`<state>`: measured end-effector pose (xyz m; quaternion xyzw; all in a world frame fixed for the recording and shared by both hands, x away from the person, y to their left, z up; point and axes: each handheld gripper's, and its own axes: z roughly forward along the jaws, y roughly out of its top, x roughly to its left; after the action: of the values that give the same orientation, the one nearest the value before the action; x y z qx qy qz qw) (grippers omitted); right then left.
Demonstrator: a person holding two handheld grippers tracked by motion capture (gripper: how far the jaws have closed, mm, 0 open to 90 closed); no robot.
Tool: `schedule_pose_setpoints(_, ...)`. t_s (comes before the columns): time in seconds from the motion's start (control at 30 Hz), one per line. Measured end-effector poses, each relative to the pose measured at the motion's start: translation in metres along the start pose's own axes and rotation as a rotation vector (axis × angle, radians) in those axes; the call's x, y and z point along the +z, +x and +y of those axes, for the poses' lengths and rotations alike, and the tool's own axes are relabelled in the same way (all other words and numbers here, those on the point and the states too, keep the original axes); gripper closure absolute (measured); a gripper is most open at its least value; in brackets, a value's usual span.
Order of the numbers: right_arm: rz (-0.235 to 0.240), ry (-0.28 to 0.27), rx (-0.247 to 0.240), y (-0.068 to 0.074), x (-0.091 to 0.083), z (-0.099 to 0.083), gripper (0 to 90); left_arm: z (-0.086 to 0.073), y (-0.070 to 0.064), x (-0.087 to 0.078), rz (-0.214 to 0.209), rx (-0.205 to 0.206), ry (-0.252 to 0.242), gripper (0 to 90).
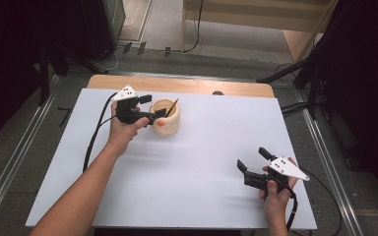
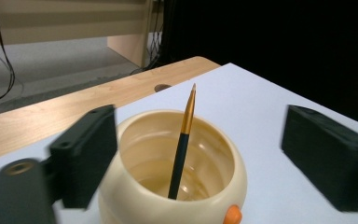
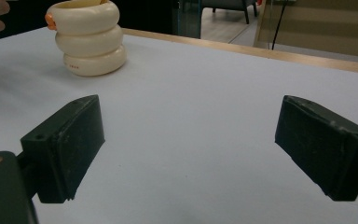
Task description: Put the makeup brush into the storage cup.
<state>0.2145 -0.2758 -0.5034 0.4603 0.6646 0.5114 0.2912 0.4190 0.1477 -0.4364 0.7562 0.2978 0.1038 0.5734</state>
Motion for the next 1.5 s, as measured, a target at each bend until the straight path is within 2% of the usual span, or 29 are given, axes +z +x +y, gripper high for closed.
schedule_pose_setpoints(0.07, 0.001, 0.001, 0.000, 0.000, 0.000, 0.000, 8.2, -0.001, 0.000, -0.003, 0.002, 0.000, 0.000, 0.0)
schedule_pose_setpoints(0.43, 0.002, 0.003, 0.000, 0.001, 0.001, 0.000, 8.2, -0.005, -0.007, -0.018, 0.028, 0.032, -0.012, 0.0)
schedule_pose_setpoints(0.8, 0.005, 0.003, -0.007, 0.002, 0.002, 0.000, 8.4, -0.008, -0.014, -0.032, 0.032, 0.032, -0.032, 0.0)
schedule_pose_setpoints(1.0, 0.008, 0.003, -0.006, 0.002, 0.002, -0.001, 8.4, -0.015, -0.019, -0.039, 0.043, 0.028, -0.041, 0.0)
schedule_pose_setpoints(1.5, 0.009, 0.005, -0.005, 0.003, 0.002, -0.001, 8.4, -0.029, -0.022, -0.060, 0.091, 0.037, -0.047, 0.0)
